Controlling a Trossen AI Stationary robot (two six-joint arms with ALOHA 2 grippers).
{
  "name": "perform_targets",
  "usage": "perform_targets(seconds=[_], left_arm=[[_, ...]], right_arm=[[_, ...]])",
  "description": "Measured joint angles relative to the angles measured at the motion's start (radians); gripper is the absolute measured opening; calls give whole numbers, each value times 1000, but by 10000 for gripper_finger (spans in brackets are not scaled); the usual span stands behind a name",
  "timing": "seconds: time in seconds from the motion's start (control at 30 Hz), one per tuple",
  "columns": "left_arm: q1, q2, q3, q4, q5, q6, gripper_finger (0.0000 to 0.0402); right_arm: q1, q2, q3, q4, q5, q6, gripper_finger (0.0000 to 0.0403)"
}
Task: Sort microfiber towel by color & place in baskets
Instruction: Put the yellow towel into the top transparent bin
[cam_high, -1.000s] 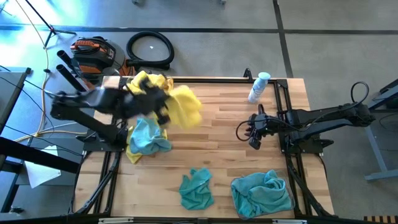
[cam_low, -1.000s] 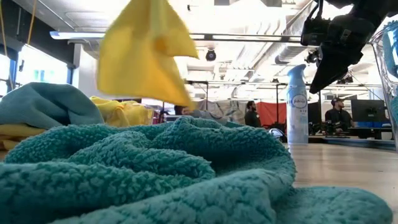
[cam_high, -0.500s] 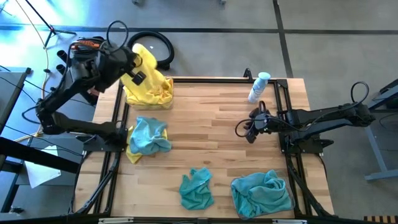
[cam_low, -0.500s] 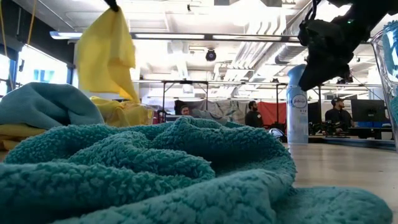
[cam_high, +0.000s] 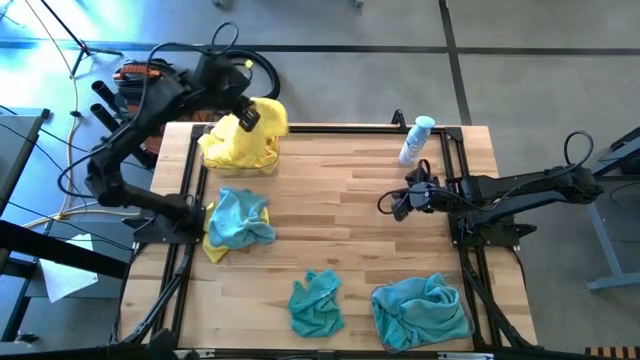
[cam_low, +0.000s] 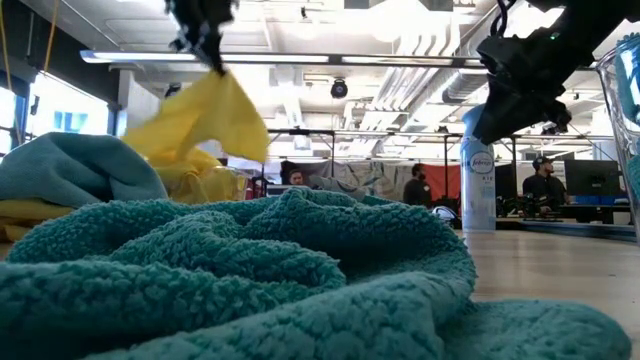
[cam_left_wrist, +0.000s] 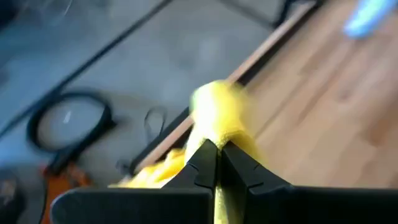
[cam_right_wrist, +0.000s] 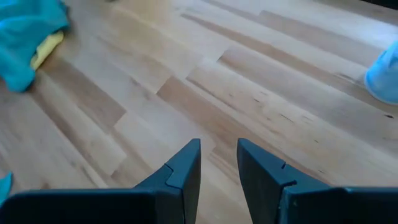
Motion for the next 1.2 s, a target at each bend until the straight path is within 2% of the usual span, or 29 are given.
perform_targets(seconds=[0.2, 0.33, 0.47, 0.53, 0.6, 0.7, 0.8, 1.0, 1.2], left_arm=[[110, -4, -151, -101, -37, -127, 0], [150, -22, -264, -207, -196, -265, 0], [110, -22, -295, -181, -311, -366, 0], [86, -11, -299, -184, -300, -394, 0], [74, -12, -298, -152, -240, -374, 0], [64, -13, -297, -119, -86, -338, 0], [51, -8, -297, -79, -40, -361, 0], [47, -7, -245, 34, -106, -317, 0], [49, -8, -105, 213, -322, -148, 0]], right_arm=[[0, 0, 0, 0, 9, 25, 99], [0, 0, 0, 0, 9, 27, 99], [-10, 0, 0, -1, 9, 27, 99], [-23, 0, 0, -1, 9, 27, 99], [-39, 0, 0, -1, 9, 26, 99], [-66, 0, 0, -1, 8, 24, 99], [-89, 0, 0, -1, 8, 24, 99], [-118, 0, 0, -1, -5, -11, 99], [-131, 0, 0, 0, -22, -32, 99]])
